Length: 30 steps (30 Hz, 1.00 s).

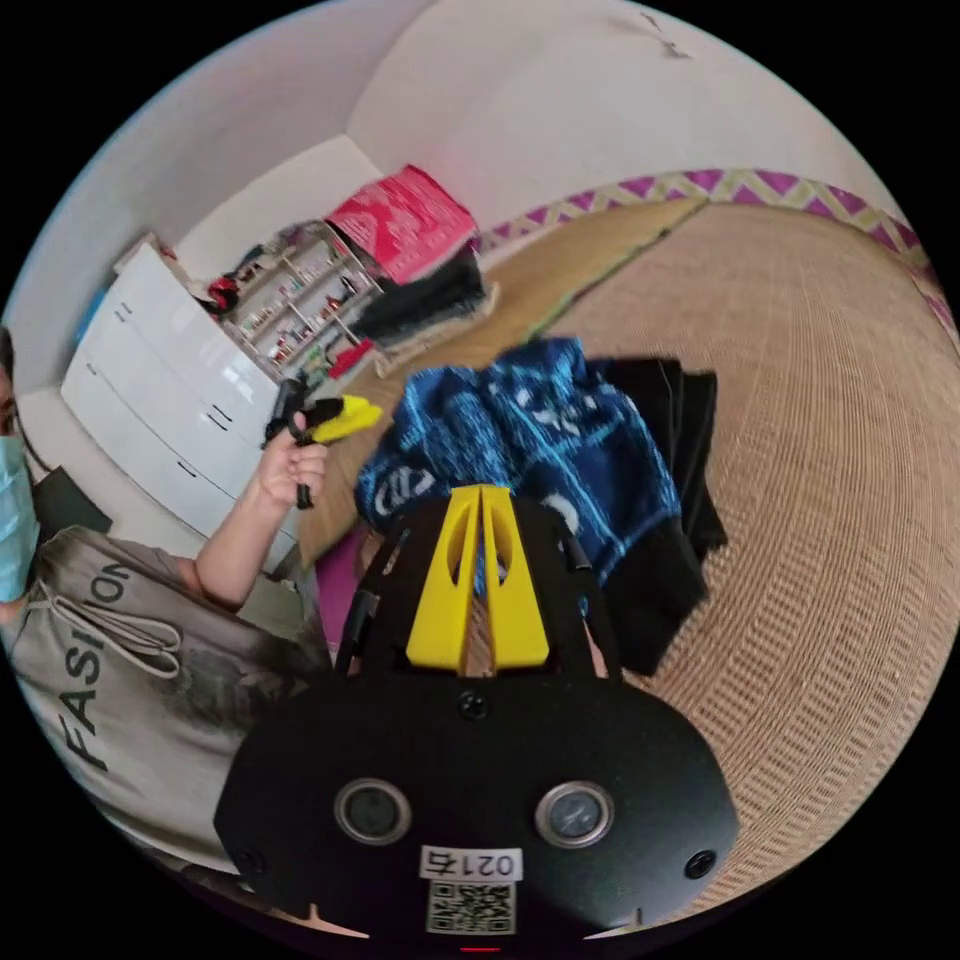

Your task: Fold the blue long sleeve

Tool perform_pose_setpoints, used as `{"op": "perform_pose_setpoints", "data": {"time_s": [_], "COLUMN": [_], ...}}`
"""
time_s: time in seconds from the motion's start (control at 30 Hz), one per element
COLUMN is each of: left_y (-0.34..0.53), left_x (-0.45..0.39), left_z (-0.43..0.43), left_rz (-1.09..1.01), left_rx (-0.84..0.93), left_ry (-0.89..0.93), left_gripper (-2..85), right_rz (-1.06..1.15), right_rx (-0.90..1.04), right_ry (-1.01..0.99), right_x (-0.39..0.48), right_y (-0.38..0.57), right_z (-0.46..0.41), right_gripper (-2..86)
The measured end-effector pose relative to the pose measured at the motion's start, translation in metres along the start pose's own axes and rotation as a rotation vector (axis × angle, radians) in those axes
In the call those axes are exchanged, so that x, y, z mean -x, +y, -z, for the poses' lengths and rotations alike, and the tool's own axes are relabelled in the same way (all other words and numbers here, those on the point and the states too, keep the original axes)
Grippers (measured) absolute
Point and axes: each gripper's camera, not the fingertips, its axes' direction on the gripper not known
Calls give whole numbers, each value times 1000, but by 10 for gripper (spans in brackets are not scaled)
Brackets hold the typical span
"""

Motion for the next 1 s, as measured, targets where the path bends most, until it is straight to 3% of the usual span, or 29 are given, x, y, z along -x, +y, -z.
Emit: {"op": "perform_pose_setpoints", "data": {"time_s": [0.13,0.2,0.3,0.37,0.43,0.53,0.6,0.7,0.83,0.93,1.0], "left_y": [-33,-49,-63,-61,-54,-43,-42,-49,-72,-87,-94], "left_x": [-38,-16,40,76,90,99,83,38,-15,-10,-5], "left_z": [-60,-86,-99,-82,-59,-12,-4,-31,-93,-127,-119], "left_rz": [-226,-147,-3,128,164,190,128,-32,-199,-194,-149], "left_rx": [164,217,272,227,159,16,-11,57,168,277,249], "left_ry": [-204,-318,-193,-44,-125,-99,-63,5,-148,-336,-260], "left_gripper": [59,17,-5,-8,-8,-7,-5,21,56,0,-6], "right_rz": [100,122,141,92,95,64,75,97,111,104,19], "right_rx": [5,126,309,288,302,261,85,113,340,281,195], "right_ry": [59,193,548,506,509,473,376,395,403,384,251], "right_x": [18,10,-19,-27,-29,-32,-30,-39,-62,-67,-79], "right_y": [-59,-91,-98,-104,-106,-110,-117,-142,-164,-172,-176], "right_z": [-19,-70,-118,-107,-106,-86,-50,-50,-92,-67,-28], "right_gripper": [-7,-7,-8,-8,-7,-3,5,51,53,10,2]}}
